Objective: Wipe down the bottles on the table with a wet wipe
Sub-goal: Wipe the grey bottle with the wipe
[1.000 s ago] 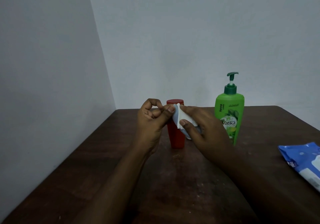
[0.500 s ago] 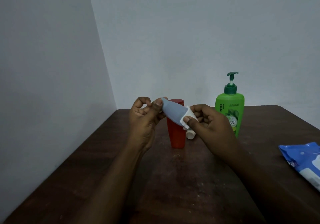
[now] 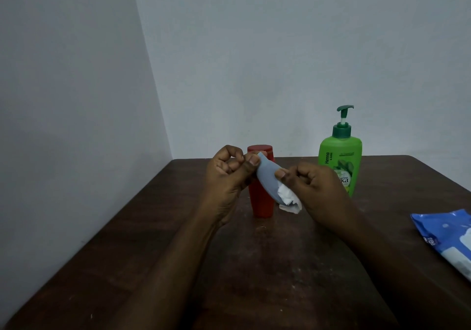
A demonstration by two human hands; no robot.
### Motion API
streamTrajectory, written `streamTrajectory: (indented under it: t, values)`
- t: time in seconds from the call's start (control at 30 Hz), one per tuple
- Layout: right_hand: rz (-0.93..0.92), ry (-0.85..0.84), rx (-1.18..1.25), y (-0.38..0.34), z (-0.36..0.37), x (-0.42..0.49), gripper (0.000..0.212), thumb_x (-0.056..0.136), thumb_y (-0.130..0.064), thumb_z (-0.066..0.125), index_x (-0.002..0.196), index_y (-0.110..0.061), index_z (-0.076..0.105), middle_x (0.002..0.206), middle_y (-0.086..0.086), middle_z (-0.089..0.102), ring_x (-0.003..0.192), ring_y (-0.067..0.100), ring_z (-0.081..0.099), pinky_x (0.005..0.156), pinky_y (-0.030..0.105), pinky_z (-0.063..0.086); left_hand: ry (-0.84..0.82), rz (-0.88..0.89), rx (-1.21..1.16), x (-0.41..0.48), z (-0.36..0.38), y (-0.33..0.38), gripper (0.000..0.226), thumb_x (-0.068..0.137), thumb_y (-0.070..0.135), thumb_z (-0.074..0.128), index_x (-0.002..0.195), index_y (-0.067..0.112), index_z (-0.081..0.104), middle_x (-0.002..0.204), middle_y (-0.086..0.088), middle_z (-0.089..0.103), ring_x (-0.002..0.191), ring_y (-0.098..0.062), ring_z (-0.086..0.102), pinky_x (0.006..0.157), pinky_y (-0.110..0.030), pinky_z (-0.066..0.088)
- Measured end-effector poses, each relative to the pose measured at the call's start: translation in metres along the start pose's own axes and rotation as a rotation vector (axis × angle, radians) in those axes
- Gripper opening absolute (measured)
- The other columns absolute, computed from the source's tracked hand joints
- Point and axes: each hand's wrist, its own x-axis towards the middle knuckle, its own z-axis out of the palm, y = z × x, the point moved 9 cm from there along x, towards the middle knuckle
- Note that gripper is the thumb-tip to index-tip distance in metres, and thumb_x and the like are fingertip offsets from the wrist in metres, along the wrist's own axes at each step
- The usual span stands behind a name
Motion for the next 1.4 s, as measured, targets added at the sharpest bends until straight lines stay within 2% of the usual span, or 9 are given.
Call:
streamTrajectory:
  t: [0.17,0.3,0.4,0.53,0.67,0.83,1.03,1.27,1.4]
  values:
    - [0.024,0.083,0.101,0.0,-0.002,-0.001,0.019,0.091,-0.034,0.072,0.097,-0.018,0.065,0.049,-0.004,0.059,0.046,0.006,0.056,0.047,0.021,0.044,0.083,0.037,0.03,0.001,-0.009,0.004,0.024,0.082,0.015,0.075,0.087,0.012,0.051,0.076,-0.012,0.075,0.084,-0.028,0.073,0.077,-0.042,0.061]
    - [0.013,0.11,0.182,0.0,-0.001,-0.001,0.006,0.093,-0.018,0.073,0.094,-0.014,0.068,0.068,-0.009,0.075,0.06,0.004,0.071,0.054,0.017,0.052,0.161,0.066,-0.068,0.002,-0.016,0.009,0.022,0.088,0.01,0.071,0.088,0.013,0.049,0.092,-0.016,0.079,0.099,-0.028,0.077,0.082,-0.041,0.063]
    - [0.042,0.071,0.277,0.003,0.002,0.0,0.004,0.095,-0.009,0.07,0.098,-0.011,0.071,0.076,-0.001,0.078,0.066,0.009,0.074,0.059,0.02,0.057,0.2,0.082,-0.127,0.002,-0.021,0.015,0.021,0.096,0.0,0.063,0.09,0.013,0.048,0.095,-0.015,0.08,0.101,-0.026,0.077,0.077,-0.035,0.065]
    - [0.106,0.084,0.394,0.018,-0.001,0.004,0.005,0.095,-0.017,0.072,0.094,-0.014,0.076,0.078,0.011,0.078,0.073,0.023,0.074,0.076,0.043,0.06,0.212,0.084,-0.183,0.002,-0.02,0.015,0.021,0.095,-0.002,0.063,0.093,0.013,0.049,0.097,-0.015,0.08,0.097,-0.024,0.078,0.077,-0.033,0.064]
    - [0.214,0.251,0.604,0.029,-0.009,0.002,0.012,0.096,-0.012,0.068,0.089,-0.011,0.078,0.083,0.01,0.078,0.073,0.023,0.072,0.073,0.038,0.065,0.151,0.05,-0.157,0.0,-0.009,0.008,0.027,0.083,0.004,0.073,0.103,0.012,0.057,0.109,-0.02,0.078,0.109,-0.031,0.074,0.089,-0.038,0.063]
    - [0.233,0.511,0.733,0.037,-0.032,-0.003,0.012,0.096,-0.019,0.067,0.097,-0.012,0.076,0.095,0.006,0.079,0.089,0.022,0.076,0.075,0.037,0.062,-0.014,0.028,0.204,-0.009,0.013,0.004,0.042,0.087,-0.01,0.074,0.123,0.008,0.061,0.104,-0.015,0.08,0.099,-0.032,0.078,0.087,-0.042,0.064]
    - [0.284,0.517,0.755,0.044,-0.024,-0.006,0.022,0.099,-0.03,0.064,0.106,-0.014,0.077,0.11,0.009,0.079,0.107,0.027,0.074,0.083,0.042,0.06,-0.009,-0.008,0.229,-0.012,0.018,-0.006,0.041,0.081,-0.013,0.079,0.112,0.011,0.069,0.1,-0.01,0.081,0.094,-0.021,0.078,0.082,-0.029,0.062]
    - [0.293,0.505,0.772,0.038,-0.022,-0.007,0.022,0.103,-0.026,0.058,0.101,-0.014,0.077,0.105,0.011,0.079,0.104,0.031,0.075,0.074,0.035,0.064,-0.075,-0.005,0.264,-0.016,0.028,-0.009,0.041,0.081,-0.01,0.08,0.113,0.015,0.074,0.102,-0.003,0.082,0.095,-0.018,0.078,0.081,-0.025,0.06]
    - [0.314,0.529,0.72,0.04,-0.019,-0.011,0.032,0.102,-0.034,0.06,0.087,-0.013,0.079,0.099,0.023,0.077,0.103,0.044,0.072,0.084,0.056,0.062,-0.104,-0.012,0.276,-0.019,0.033,-0.015,0.045,0.081,-0.007,0.082,0.117,0.018,0.074,0.1,-0.007,0.081,0.093,-0.02,0.078,0.08,-0.027,0.061]
